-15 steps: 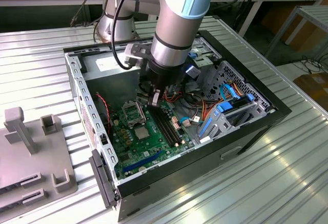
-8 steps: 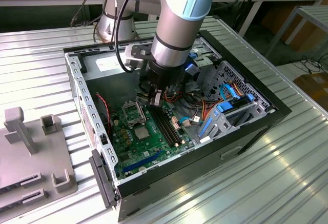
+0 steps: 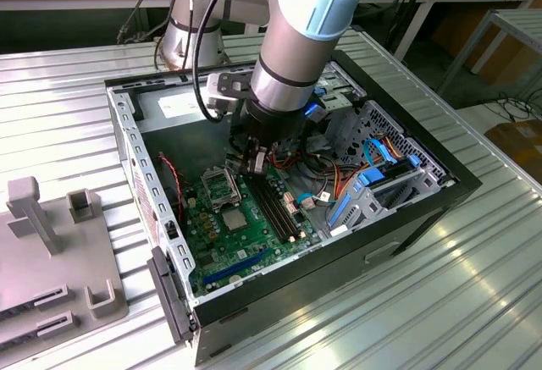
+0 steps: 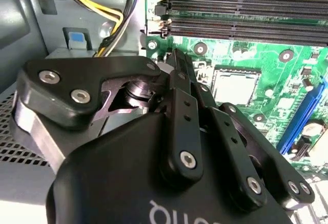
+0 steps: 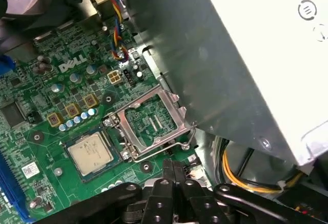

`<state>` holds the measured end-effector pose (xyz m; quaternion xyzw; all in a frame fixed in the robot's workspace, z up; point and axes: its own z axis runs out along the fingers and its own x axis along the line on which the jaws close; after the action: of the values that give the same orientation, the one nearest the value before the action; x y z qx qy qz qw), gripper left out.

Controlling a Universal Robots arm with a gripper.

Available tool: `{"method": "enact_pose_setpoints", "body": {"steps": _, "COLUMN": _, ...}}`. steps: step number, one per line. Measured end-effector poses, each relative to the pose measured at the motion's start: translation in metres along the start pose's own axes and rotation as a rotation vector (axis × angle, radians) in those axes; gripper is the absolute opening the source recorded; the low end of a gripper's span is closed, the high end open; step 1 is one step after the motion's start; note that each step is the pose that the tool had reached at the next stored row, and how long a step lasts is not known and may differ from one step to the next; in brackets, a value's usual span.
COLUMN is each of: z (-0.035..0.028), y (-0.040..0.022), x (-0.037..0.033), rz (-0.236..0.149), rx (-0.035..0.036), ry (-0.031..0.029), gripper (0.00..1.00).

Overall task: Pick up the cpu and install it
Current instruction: 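Close the cpu cover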

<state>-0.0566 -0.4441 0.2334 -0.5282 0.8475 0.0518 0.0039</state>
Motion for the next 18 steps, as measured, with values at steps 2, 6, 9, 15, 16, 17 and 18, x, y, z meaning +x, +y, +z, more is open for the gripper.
{"method": "enact_pose_setpoints", "body": {"steps": 2, "z": 0.0002, "y": -0.0004, "x": -0.0002, "rz": -0.045, "rx": -0.0036, "ry": 0.0021, "gripper": 0.11}}
{"method": "enact_pose_setpoints", "body": {"steps": 6, "z": 0.0009, "y": -0.0001, "x": -0.0056, "rz": -0.056, "rx": -0.0045, "ry": 0.0024, "gripper": 0.11}}
{"method": "enact_pose_setpoints", "body": {"steps": 9, "z": 0.0022, "y": 0.0027, "x": -0.0123, "rz": -0.061, "rx": -0.0063, "ry": -0.0003, "gripper": 0.11}}
{"method": "enact_pose_setpoints", "body": {"steps": 15, "z": 0.0036, "y": 0.0023, "x": -0.0134, "rz": -0.122, "rx": -0.017, "ry": -0.0104, "gripper": 0.11}}
{"method": "enact_pose_setpoints", "body": {"steps": 16, "z": 0.0037, "y": 0.0023, "x": -0.0134, "rz": -0.13, "rx": -0.0196, "ry": -0.0145, "gripper": 0.11}}
{"method": "enact_pose_setpoints", "body": {"steps": 17, "z": 0.0039, "y": 0.0022, "x": -0.0134, "rz": -0.135, "rx": -0.023, "ry": -0.0215, "gripper": 0.11}}
{"method": "enact_pose_setpoints", "body": {"steps": 18, "z": 0.0041, "y": 0.0022, "x": -0.0134, "rz": -0.137, "rx": -0.0258, "ry": -0.028, "gripper": 0.11}}
